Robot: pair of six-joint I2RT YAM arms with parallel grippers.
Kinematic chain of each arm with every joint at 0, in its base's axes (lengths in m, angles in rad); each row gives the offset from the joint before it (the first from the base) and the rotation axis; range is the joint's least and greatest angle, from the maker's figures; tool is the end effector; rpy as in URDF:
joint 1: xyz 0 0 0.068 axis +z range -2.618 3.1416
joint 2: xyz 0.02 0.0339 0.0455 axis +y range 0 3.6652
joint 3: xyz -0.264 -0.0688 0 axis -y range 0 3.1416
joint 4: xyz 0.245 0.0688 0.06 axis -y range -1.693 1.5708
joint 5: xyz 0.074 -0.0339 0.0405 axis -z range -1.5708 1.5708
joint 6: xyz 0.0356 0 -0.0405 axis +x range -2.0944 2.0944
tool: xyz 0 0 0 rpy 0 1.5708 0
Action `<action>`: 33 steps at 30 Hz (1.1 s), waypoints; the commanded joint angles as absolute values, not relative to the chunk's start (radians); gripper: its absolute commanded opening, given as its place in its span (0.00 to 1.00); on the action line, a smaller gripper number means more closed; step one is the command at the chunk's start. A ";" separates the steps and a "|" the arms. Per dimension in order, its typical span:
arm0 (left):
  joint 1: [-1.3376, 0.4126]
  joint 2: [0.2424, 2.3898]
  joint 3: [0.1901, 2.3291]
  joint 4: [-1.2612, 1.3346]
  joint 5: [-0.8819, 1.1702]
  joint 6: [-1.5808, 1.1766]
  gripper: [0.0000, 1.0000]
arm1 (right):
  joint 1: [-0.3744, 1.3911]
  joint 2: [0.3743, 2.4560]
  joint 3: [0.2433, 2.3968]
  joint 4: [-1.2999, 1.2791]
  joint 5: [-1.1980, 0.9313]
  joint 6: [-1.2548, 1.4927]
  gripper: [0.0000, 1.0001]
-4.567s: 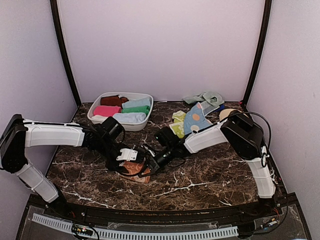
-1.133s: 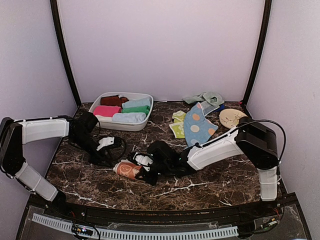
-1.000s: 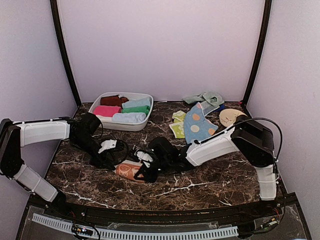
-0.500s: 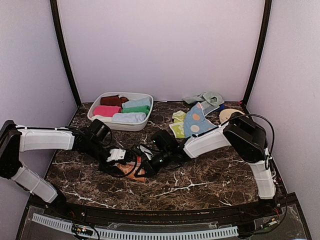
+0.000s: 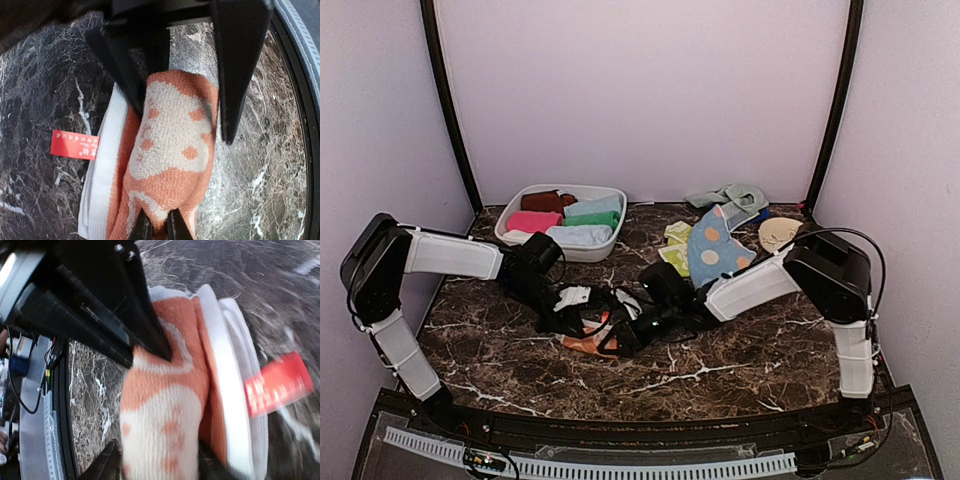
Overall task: Roll the towels
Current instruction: Roll the towel at the center of the board, then pick up the towel from the center of the board.
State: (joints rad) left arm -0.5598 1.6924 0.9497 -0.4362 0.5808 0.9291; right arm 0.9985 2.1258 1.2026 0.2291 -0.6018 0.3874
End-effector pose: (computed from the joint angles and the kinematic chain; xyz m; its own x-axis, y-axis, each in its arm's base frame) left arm 0.2546 -0.1826 0.1582 0.0292 0.7721 -0.6348 0.9994 -0.0357 0.0024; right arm 0.2182 0.3759 0.1126 -0.6716 -0.4675 -0.5749 -0.7289 0.2778 0.6257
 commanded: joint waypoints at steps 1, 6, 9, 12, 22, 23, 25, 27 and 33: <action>-0.544 1.778 1.012 -0.582 0.666 0.889 0.00 | 1.000 1.991 0.997 0.361 -0.344 0.383 0.63; -0.537 1.870 1.074 -0.700 0.671 0.902 0.00 | 1.080 1.842 0.889 0.386 -0.100 0.116 0.77; -0.532 1.898 1.094 -0.722 0.667 0.897 0.00 | 1.192 1.802 0.867 0.363 0.101 -0.108 0.81; -0.529 1.933 1.129 -0.748 0.658 0.884 0.00 | 1.310 1.836 0.904 0.309 0.329 -0.328 0.79; -0.518 2.074 1.222 -0.868 0.619 0.895 0.00 | 1.439 2.039 0.961 0.596 0.641 -0.891 0.73; -0.516 2.078 1.224 -0.869 0.610 0.896 0.00 | 1.436 2.061 0.973 0.618 0.641 -0.929 0.73; -0.515 2.086 1.227 -0.868 0.593 0.901 0.00 | 1.421 2.099 1.000 0.640 0.635 -0.976 0.73; -0.516 2.092 1.231 -0.864 0.577 0.897 0.00 | 1.400 2.126 1.033 0.628 0.614 -0.978 0.73; -0.513 2.081 1.242 -0.865 0.593 0.907 0.11 | 1.324 2.168 1.142 0.393 0.489 -0.806 0.53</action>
